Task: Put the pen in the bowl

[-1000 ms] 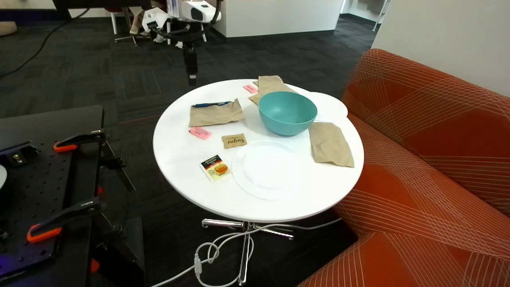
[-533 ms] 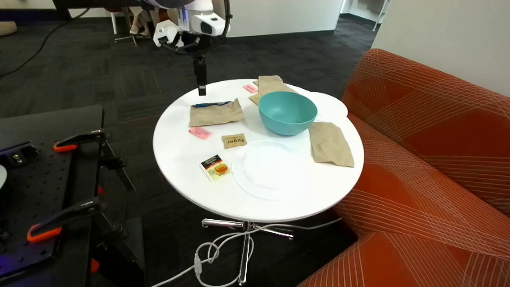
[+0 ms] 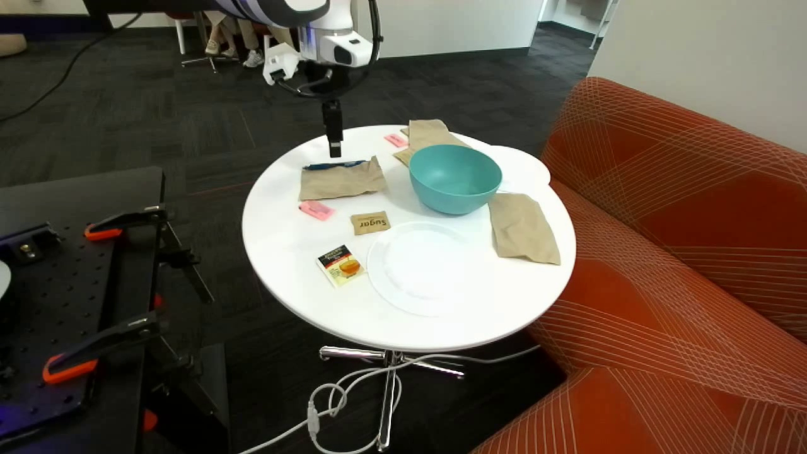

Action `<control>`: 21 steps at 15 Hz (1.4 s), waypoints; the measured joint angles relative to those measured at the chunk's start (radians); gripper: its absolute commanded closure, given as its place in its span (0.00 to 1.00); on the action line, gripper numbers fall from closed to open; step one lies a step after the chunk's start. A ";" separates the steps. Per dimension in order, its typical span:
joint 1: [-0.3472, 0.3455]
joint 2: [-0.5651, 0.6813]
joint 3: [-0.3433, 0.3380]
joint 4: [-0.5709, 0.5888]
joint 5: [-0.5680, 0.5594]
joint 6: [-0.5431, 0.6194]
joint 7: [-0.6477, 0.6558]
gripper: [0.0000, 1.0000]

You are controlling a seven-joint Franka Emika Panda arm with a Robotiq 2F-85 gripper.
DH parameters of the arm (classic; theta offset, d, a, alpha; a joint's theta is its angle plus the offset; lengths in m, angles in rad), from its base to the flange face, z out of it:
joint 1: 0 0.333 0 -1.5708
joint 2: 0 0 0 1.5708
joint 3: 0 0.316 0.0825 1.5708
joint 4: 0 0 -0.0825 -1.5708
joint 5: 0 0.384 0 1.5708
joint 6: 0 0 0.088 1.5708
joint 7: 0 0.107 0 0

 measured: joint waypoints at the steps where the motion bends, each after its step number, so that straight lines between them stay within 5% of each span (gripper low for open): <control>1: 0.003 0.010 -0.002 0.010 0.000 0.000 0.000 0.00; 9: 0.027 0.083 -0.020 0.080 0.005 0.000 0.000 0.00; 10: 0.028 0.090 -0.020 0.087 0.005 -0.001 0.000 0.25; 21: 0.029 0.119 -0.030 0.123 0.010 -0.003 0.000 0.99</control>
